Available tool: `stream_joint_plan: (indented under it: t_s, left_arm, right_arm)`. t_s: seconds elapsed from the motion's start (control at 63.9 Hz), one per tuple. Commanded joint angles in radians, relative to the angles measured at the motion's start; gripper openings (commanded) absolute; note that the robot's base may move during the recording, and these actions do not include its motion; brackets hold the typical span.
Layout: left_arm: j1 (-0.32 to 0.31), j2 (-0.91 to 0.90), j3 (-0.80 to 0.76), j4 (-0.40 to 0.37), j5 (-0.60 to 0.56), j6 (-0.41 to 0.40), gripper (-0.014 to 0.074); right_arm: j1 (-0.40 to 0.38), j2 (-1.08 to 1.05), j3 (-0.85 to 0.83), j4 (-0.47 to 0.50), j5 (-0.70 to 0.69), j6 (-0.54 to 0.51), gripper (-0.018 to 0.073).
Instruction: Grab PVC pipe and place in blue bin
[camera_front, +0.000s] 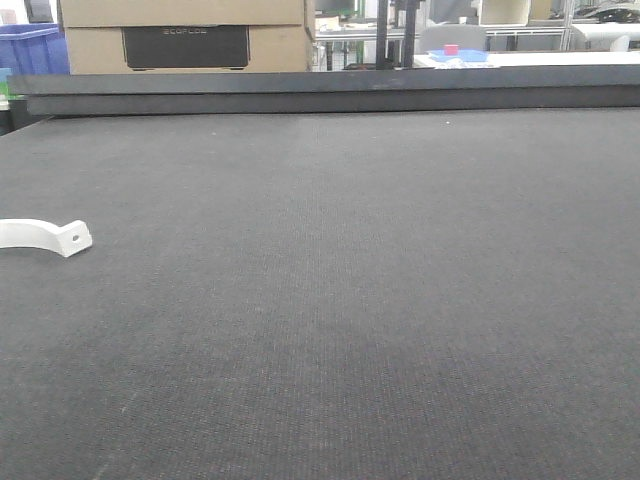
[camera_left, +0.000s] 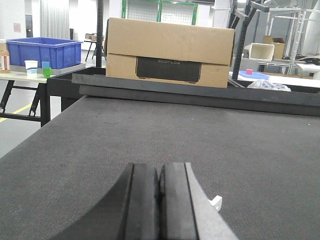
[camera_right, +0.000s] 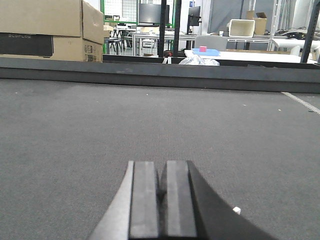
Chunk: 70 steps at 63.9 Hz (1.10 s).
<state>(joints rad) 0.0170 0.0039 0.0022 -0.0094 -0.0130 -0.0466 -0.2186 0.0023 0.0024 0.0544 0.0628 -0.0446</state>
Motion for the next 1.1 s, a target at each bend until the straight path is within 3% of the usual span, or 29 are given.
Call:
stream_joint_plan:
  t_s: [0.0, 0.752, 1.002, 1.081]
  left_arm:
    - [0.001, -0.004, -0.002, -0.004, -0.023, -0.007, -0.0111]
    - [0.001, -0.004, -0.002, -0.004, -0.023, -0.007, -0.0111]
    - [0.001, -0.004, -0.002, -0.002, -0.023, -0.007, -0.0111]
    - [0.001, -0.004, -0.002, -0.002, -0.023, -0.007, -0.0111]
  right_arm:
    - [-0.001, -0.002, -0.002, -0.002, -0.025, -0.003, -0.0168]
    - [-0.001, -0.002, -0.002, -0.002, -0.027, -0.003, -0.0168]
    - [-0.001, -0.002, -0.002, -0.002, -0.058, -0.003, -0.0168]
    - [-0.001, -0.002, -0.002, -0.002, -0.133, -0.003, -0.0168]
